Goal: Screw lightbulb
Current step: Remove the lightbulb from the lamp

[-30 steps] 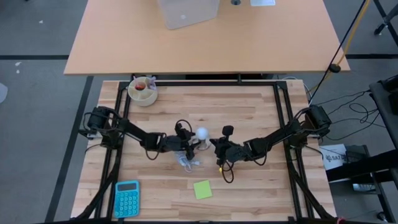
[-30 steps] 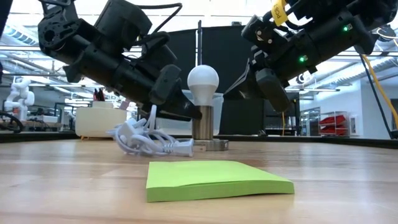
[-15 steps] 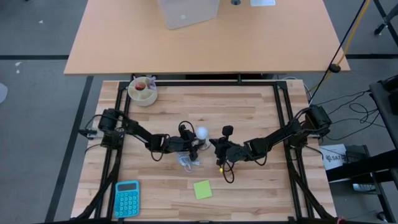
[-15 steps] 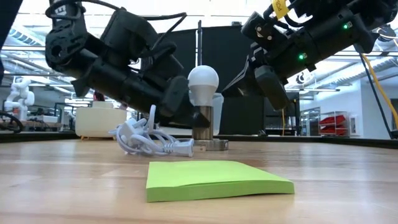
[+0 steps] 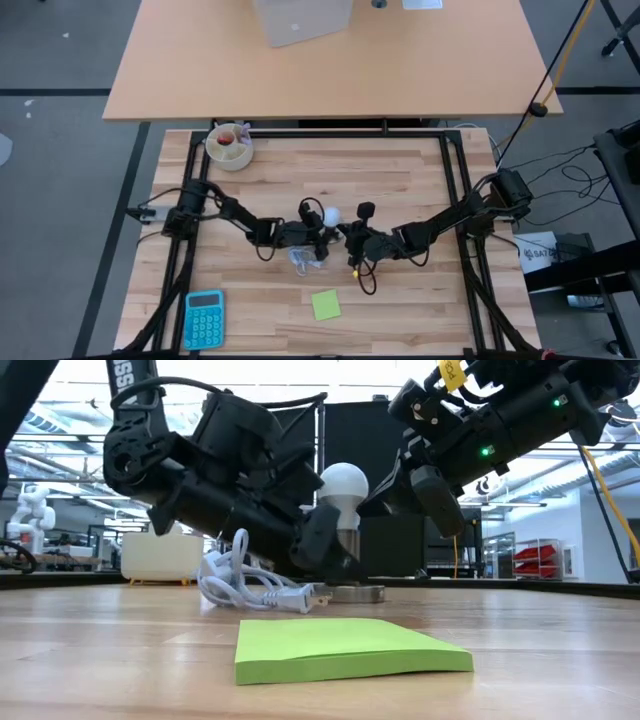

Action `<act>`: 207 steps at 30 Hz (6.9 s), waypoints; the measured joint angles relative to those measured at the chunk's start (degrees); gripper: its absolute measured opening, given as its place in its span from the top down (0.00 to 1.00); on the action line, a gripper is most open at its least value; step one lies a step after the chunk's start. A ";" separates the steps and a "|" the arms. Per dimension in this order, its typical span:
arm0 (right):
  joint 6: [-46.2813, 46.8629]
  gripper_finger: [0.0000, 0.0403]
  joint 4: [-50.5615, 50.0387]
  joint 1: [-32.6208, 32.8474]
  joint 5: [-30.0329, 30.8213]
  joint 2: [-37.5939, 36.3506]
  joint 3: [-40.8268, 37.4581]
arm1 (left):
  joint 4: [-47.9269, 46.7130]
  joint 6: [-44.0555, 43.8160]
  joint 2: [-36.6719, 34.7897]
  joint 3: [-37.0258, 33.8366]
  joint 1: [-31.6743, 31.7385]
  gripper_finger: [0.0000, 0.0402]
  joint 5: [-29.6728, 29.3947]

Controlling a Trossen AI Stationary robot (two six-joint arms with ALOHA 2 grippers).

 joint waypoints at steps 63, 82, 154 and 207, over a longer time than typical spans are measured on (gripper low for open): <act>24.01 0.43 7.58 1.68 5.70 -3.22 4.63 | -1.48 -5.95 0.73 -0.12 -3.30 0.35 -9.05; 27.06 0.23 -0.72 -2.59 -2.16 -8.20 4.63 | 0.64 -4.71 0.76 -0.15 -3.34 0.33 -6.58; 16.42 0.26 -6.06 -13.89 -46.74 -7.37 4.68 | 1.60 -0.71 0.65 -0.06 -3.21 0.33 1.88; 28.44 0.16 -43.86 -10.63 -27.51 -3.02 24.47 | 0.40 -2.18 0.73 0.51 -2.54 0.33 -1.75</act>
